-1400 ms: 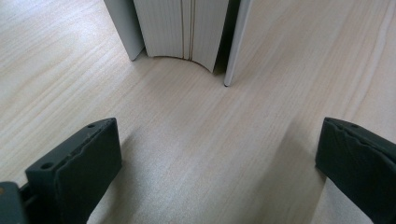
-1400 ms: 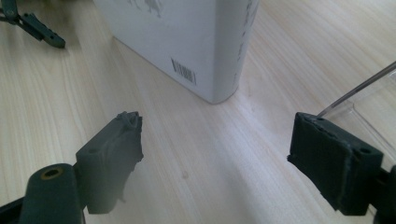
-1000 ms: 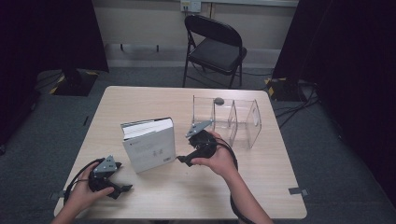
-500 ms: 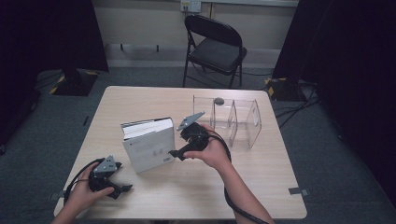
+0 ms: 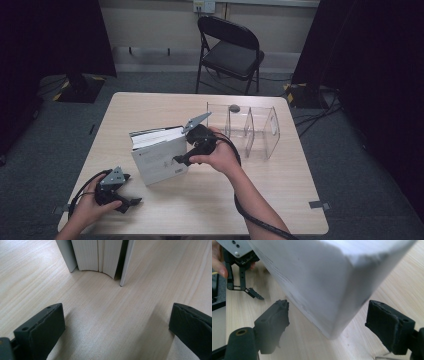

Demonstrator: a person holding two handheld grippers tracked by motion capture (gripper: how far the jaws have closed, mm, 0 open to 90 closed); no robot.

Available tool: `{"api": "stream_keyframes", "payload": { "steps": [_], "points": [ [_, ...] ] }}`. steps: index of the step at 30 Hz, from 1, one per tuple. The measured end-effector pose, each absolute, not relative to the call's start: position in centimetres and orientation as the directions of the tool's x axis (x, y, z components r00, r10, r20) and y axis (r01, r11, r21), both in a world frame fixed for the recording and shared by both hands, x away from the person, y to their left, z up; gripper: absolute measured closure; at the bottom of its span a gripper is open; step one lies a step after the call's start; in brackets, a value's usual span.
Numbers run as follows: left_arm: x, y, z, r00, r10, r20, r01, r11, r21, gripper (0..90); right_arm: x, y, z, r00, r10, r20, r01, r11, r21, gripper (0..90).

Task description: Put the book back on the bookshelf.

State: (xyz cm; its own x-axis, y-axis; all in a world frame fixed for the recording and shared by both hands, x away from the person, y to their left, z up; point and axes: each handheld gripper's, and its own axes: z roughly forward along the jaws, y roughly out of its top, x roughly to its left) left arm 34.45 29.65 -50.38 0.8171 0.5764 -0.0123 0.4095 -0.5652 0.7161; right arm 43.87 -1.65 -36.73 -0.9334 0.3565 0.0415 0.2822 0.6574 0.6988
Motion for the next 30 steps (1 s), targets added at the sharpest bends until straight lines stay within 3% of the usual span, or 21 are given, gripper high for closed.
{"api": "stream_keyframes", "payload": {
  "steps": [11,24,27,30],
  "points": [
    [34.5,29.7,-50.4,0.818,0.575,-0.008,0.406,-0.568,0.716,0.0,45.0,-1.2,-36.2,-0.942,0.330,0.065,0.267,0.615,0.742,17.8],
    [34.5,29.7,-50.4,0.818,0.575,-0.006,0.405,-0.569,0.716,0.0,45.4,0.8,-34.8,-0.976,0.217,0.007,0.151,0.656,0.739,19.5],
    [34.5,29.7,-50.3,0.819,0.574,0.003,0.400,-0.574,0.715,0.0,45.4,0.7,-34.6,-0.980,0.199,-0.006,0.133,0.678,0.723,27.4],
    [34.5,29.7,-50.3,0.820,0.573,0.001,0.400,-0.574,0.715,0.0,45.0,0.2,-34.2,-0.983,0.180,0.021,0.141,0.686,0.714,44.9]
  ]
}}
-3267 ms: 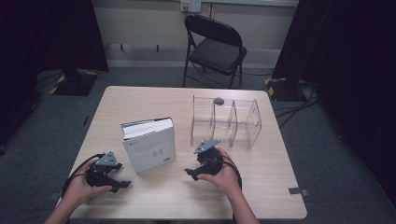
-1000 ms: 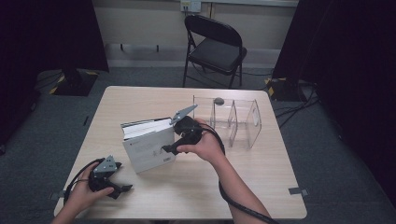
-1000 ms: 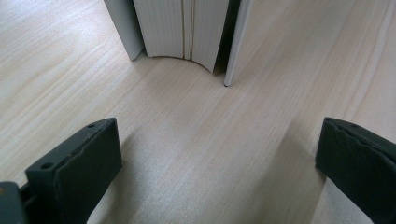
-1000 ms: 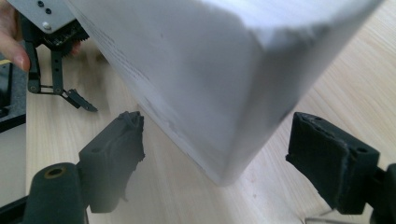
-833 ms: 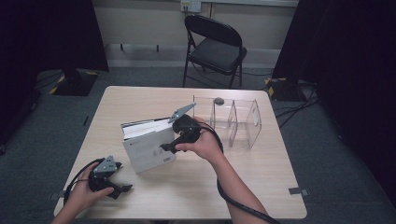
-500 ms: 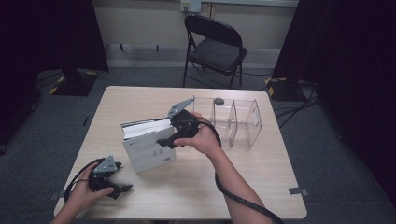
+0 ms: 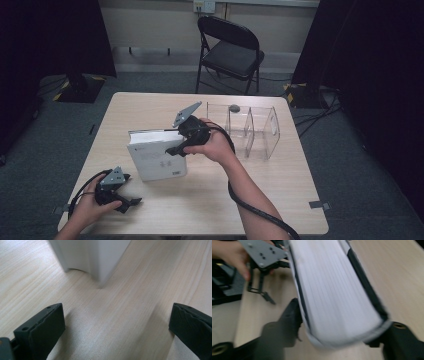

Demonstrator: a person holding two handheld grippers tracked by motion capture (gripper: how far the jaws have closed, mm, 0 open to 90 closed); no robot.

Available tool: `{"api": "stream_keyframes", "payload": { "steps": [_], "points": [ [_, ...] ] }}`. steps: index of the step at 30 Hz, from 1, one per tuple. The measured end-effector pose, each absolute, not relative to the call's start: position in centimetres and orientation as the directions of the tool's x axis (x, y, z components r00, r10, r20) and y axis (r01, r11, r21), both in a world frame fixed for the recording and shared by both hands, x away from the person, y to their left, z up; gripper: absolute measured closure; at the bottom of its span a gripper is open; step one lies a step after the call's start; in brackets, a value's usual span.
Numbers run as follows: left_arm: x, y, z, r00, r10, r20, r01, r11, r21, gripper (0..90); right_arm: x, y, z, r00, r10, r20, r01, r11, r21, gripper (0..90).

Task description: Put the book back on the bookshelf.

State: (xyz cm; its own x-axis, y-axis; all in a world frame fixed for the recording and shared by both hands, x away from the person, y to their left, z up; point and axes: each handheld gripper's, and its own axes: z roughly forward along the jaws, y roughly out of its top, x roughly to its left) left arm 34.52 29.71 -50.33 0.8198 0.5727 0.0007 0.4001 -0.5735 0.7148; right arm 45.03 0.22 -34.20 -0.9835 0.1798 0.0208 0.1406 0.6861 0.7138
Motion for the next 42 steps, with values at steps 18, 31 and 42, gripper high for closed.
{"api": "stream_keyframes", "payload": {
  "steps": [18,31,42],
  "points": [
    [34.5,29.7,-50.3,0.819,0.574,-0.005,0.403,-0.570,0.716,0.0,42.5,-2.2,-33.6,-0.955,0.295,0.023,0.229,0.689,0.688,52.4],
    [34.5,29.7,-50.3,0.820,0.572,0.001,0.399,-0.574,0.715,0.0,41.9,-4.4,-33.5,-0.938,0.345,0.023,0.269,0.684,0.678,50.7],
    [34.5,29.7,-50.3,0.820,0.573,0.001,0.400,-0.574,0.715,0.0,42.3,-3.2,-33.8,-0.932,0.359,0.047,0.294,0.676,0.676,46.3]
  ]
}}
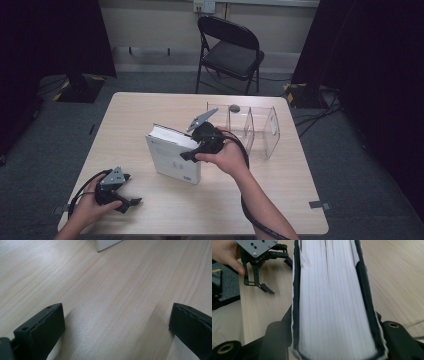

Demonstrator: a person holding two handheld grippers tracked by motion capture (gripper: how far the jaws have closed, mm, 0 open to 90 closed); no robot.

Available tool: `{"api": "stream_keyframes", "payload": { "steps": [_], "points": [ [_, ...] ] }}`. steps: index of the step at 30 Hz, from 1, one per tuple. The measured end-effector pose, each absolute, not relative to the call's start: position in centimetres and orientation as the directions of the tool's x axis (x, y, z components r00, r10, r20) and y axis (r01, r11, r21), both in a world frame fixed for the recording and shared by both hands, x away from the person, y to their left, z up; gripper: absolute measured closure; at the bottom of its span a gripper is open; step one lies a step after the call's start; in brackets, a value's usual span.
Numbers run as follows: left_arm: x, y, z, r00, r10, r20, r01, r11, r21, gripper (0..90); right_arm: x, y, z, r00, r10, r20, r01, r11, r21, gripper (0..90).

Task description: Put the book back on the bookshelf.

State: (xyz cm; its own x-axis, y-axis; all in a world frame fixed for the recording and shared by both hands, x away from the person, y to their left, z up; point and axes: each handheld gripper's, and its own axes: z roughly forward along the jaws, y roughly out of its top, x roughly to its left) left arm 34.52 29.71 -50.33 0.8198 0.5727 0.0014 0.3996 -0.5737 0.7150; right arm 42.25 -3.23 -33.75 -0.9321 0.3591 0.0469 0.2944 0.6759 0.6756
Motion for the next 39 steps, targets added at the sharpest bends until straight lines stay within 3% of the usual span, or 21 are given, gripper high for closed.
{"api": "stream_keyframes", "payload": {
  "steps": [18,30,39],
  "points": [
    [34.5,29.7,-50.3,0.820,0.573,0.001,0.399,-0.574,0.715,0.0,43.4,-1.4,-33.9,-0.927,0.368,0.077,0.331,0.699,0.634,41.5],
    [34.5,29.7,-50.3,0.819,0.574,-0.004,0.403,-0.570,0.716,0.0,43.8,-0.7,-33.6,-0.919,0.386,0.083,0.366,0.753,0.547,39.0],
    [34.5,29.7,-50.3,0.820,0.572,-0.001,0.401,-0.573,0.715,0.0,43.8,0.5,-33.2,-0.931,0.360,0.068,0.341,0.786,0.516,38.1]
  ]
}}
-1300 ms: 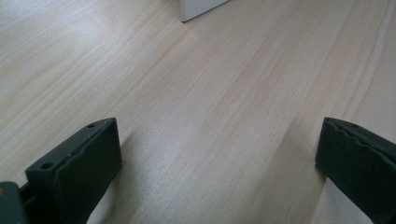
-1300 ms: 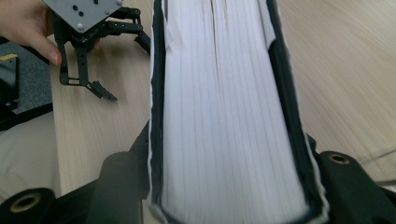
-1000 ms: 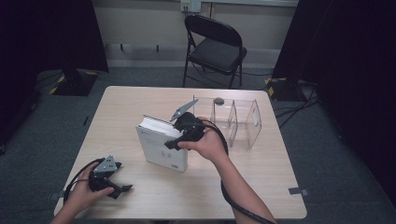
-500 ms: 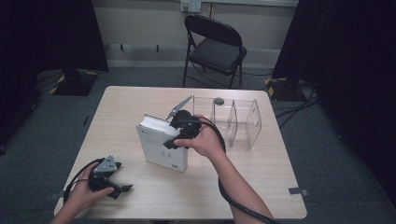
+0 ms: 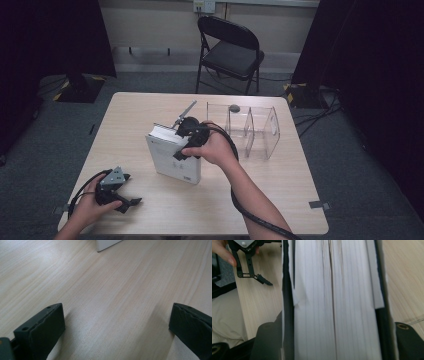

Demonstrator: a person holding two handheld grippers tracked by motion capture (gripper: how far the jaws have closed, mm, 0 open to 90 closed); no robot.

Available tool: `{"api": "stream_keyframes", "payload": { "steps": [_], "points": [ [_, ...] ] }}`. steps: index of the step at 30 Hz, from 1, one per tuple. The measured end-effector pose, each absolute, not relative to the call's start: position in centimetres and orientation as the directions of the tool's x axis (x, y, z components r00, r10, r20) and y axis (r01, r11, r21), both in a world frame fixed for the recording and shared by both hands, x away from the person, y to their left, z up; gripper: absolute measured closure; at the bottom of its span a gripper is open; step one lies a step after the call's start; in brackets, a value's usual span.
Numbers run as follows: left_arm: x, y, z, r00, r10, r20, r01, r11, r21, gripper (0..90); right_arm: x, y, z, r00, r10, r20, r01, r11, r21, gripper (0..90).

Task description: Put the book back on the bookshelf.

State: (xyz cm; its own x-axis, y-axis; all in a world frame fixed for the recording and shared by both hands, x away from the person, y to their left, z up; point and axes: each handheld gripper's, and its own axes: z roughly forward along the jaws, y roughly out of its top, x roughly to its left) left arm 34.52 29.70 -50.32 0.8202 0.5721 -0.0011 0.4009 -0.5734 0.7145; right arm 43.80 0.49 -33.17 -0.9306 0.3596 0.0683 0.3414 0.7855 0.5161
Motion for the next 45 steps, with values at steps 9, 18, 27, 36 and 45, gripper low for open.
{"api": "stream_keyframes", "payload": {
  "steps": [9,18,27,36,45],
  "points": [
    [34.5,29.7,-50.3,0.820,0.572,0.007,0.396,-0.577,0.714,0.0,44.0,1.1,-33.1,-0.932,0.357,0.064,0.345,0.818,0.460,38.1],
    [34.5,29.7,-50.3,0.820,0.573,-0.004,0.403,-0.571,0.715,0.0,44.2,1.4,-33.1,-0.933,0.353,0.070,0.349,0.840,0.416,35.0],
    [34.5,29.7,-50.3,0.819,0.574,-0.004,0.403,-0.571,0.715,0.0,44.3,1.7,-33.2,-0.938,0.344,0.047,0.334,0.861,0.383,33.9],
    [34.5,29.7,-50.3,0.819,0.574,-0.003,0.403,-0.571,0.715,0.0,44.3,1.9,-33.3,-0.942,0.333,0.031,0.321,0.872,0.370,33.8],
    [34.5,29.7,-50.3,0.819,0.574,0.000,0.401,-0.573,0.715,0.0,44.2,1.8,-33.3,-0.945,0.326,0.027,0.311,0.870,0.382,34.7]
  ]
}}
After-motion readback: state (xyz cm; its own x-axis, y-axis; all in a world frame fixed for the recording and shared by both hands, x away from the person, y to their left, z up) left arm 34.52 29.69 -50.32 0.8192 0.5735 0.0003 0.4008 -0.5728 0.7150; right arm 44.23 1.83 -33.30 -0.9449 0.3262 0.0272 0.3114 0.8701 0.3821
